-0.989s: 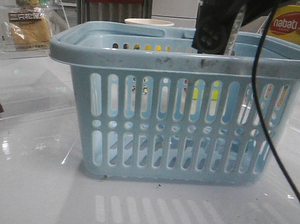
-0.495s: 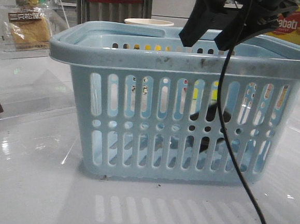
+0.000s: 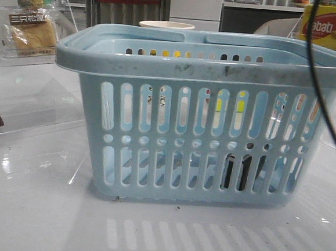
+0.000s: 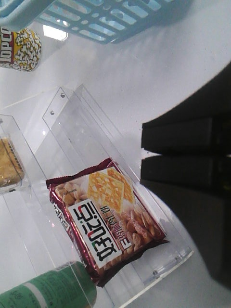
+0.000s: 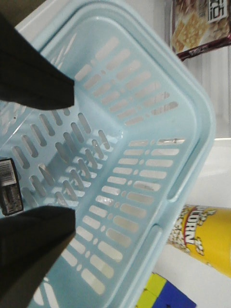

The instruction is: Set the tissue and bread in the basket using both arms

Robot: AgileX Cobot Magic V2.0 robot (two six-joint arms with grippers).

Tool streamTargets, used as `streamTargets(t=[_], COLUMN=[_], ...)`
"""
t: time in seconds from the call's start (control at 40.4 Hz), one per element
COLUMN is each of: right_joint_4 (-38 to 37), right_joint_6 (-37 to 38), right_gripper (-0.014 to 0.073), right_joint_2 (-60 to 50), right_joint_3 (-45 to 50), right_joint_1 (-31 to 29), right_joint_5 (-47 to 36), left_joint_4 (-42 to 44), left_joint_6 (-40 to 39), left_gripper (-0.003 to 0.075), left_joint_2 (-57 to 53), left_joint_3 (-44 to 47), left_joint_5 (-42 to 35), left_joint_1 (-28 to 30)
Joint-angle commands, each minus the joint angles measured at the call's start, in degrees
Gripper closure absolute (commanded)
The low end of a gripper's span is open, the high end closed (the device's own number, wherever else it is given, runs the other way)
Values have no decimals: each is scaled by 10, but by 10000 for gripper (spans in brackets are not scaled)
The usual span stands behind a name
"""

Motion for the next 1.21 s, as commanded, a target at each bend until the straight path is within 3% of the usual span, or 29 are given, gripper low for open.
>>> streamTargets(t=[0.0, 0.594, 1.187], right_joint_4=[11, -4, -4], right_joint_6=[-11, -11, -11], right_gripper=[56, 56, 56], right_joint_2=[-65, -391, -414], right_joint_3=[-3, 237, 269], right_joint_1=[0, -1, -1], right_joint_5=[-9, 19, 27], left_joint_4=[-3, -3, -3], left_joint_6=[-1, -1, -1], left_gripper=[628, 628, 628], left_joint_2=[1, 1, 1], left_joint_3=[-21, -21, -21], left_joint_5=[-44, -44, -44], left_joint_1=[-3, -3, -3])
